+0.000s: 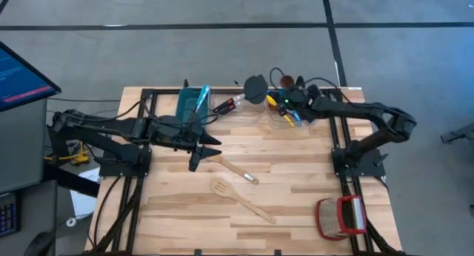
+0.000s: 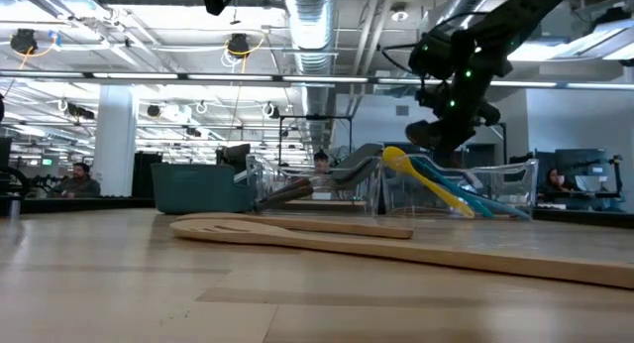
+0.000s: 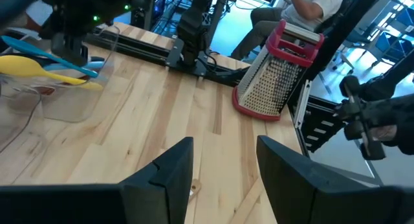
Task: Pick & Place Kitchen Items
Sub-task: Put the brown serving spoon into the right transparent bin, then put the brown slotted serving spoon into the right transparent bin
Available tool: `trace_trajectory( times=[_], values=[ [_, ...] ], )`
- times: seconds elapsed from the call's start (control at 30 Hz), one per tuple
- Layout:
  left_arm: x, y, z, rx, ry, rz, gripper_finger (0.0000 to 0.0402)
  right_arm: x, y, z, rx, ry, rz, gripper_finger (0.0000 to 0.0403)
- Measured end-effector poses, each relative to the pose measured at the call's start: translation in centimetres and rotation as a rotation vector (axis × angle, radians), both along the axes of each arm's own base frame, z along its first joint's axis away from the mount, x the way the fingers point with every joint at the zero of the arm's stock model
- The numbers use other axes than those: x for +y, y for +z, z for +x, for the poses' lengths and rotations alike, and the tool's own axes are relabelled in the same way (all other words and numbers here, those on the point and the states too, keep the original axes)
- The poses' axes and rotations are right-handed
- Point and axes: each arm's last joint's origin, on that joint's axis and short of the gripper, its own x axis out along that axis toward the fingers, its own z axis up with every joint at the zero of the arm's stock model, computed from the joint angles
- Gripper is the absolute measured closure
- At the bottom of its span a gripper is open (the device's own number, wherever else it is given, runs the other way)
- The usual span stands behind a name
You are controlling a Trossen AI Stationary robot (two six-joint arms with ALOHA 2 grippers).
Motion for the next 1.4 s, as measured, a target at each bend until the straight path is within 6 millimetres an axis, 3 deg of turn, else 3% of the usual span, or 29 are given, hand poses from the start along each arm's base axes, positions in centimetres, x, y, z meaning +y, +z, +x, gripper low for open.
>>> trace_trajectory(
  times=[0.37,0.7,0.87,1.0,1.17,1.4],
  values=[
    [0.0,0.0,0.0,0.001,0.0,0.0,0.0243,-0.2,-2.1,0.6,0.058,0.025,0.077,0.0371],
    [0.0,0.0,0.0,0.001,0.0,0.0,0.0243,-0.1,-1.2,0.5,0.11,0.037,0.123,0.023],
    [0.0,0.0,0.0,0.001,0.0,0.0,0.0243,0.0,1.0,1.0,0.173,0.053,0.158,0.0189],
    [0.0,0.0,0.0,0.001,0.0,-0.001,0.0243,0.5,3.8,1.8,0.203,0.101,0.193,0.0181],
    [0.0,0.0,0.0,0.001,-0.001,-0.004,0.0243,1.7,7.7,3.0,0.159,0.233,0.291,0.0202],
    [-0.3,0.0,0.0,0.006,-0.062,-0.061,0.0243,4.2,12.9,4.7,-0.017,0.46,0.428,0.0261]
  ],
)
